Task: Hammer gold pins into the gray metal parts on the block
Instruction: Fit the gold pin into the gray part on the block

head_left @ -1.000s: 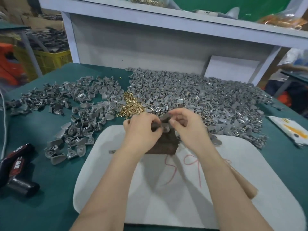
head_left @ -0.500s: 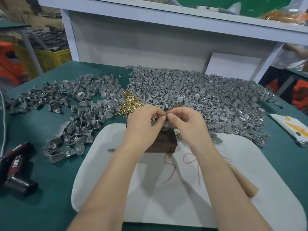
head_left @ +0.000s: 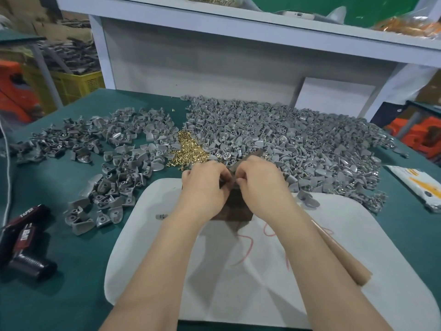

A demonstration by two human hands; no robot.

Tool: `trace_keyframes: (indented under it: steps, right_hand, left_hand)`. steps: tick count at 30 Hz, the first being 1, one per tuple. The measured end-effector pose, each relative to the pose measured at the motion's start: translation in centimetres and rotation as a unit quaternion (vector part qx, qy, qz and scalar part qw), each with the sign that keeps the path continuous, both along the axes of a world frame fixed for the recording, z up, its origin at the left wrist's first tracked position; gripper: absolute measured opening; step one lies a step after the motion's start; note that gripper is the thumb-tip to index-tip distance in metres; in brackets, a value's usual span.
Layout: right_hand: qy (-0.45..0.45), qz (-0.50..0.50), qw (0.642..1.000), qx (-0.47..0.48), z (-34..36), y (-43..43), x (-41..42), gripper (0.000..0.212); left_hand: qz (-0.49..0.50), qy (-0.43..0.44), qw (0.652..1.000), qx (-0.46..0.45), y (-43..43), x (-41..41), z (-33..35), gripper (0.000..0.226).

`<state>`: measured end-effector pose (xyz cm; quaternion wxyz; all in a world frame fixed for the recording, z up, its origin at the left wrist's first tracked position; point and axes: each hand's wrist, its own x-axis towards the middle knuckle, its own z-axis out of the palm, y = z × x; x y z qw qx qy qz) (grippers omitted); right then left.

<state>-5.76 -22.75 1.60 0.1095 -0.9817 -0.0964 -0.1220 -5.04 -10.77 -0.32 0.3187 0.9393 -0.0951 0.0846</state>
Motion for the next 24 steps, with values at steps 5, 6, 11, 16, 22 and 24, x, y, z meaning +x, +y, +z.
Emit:
trace_keyframes:
  steps: [5, 6, 11, 16, 22, 24]
  right_hand:
    - [-0.005, -0.013, 0.995, -0.097, 1.1, 1.0, 0.1, 0.017]
    - [-0.009, -0.011, 0.994, -0.106, 1.2, 1.1, 0.1, 0.019]
    - [-0.006, -0.012, 0.993, -0.114, 1.1, 1.3, 0.2, 0.021]
    - [0.039, -0.016, 0.996, -0.085, 1.2, 0.5, 0.9, 0.016]
    - [0.052, -0.004, 0.997, -0.056, 1.5, 0.2, 1.0, 0.015]
    - [0.049, -0.006, 0.998, -0.049, 1.4, 0.2, 0.8, 0.015]
  left_hand:
    - [-0.001, -0.002, 1.0, 0.006, -0.1, 0.0, 0.0, 0.008]
    - [-0.001, -0.003, 1.0, 0.01, -0.2, 0.0, 0.0, 0.008]
    - [0.0, -0.003, 1.0, 0.025, -0.2, 0.0, 0.1, 0.011]
    - [-0.007, -0.007, 1.0, 0.013, -0.2, 0.0, 0.1, 0.009]
    - [-0.012, -0.012, 1.0, 0.003, -0.1, 0.0, -0.1, 0.009]
    - [-0.013, -0.016, 1.0, -0.002, -0.1, 0.0, -0.1, 0.01]
